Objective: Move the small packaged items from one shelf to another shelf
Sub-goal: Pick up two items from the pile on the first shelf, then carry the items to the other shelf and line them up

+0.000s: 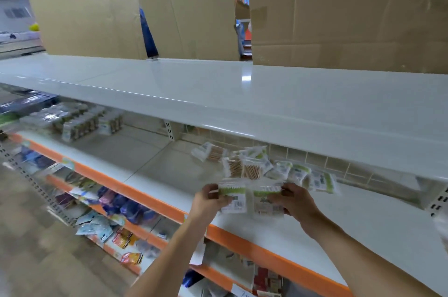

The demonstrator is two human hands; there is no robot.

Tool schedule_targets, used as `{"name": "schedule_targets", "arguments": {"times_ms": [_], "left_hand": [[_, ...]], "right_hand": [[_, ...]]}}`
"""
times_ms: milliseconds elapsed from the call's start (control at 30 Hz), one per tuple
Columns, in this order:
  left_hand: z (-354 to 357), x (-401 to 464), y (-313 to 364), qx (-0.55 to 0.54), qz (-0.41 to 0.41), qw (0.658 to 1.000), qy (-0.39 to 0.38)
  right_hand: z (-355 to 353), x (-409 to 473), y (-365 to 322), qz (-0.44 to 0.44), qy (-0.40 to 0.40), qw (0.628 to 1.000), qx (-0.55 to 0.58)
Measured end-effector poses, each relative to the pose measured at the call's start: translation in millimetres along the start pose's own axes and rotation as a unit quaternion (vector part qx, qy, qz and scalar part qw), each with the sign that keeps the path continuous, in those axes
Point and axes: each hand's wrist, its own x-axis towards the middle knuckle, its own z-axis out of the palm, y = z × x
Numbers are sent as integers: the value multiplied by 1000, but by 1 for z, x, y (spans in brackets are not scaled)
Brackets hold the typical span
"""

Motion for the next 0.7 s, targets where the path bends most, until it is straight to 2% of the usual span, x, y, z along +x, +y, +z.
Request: {"name": "schedule_targets", "arguments": {"times_ms": [300,500,700], "left_hand": [[-61,16,-3,29,-3,999,42],[-115,34,-2,7,-8,997,78],[-180,60,1,-25,7,997,75]], "right_hand": [[67,24,-23,-5,-58,998,-22],[127,44,-45,-27,-71,997,-17],[201,68,-67,-40,-106,994,6]]}}
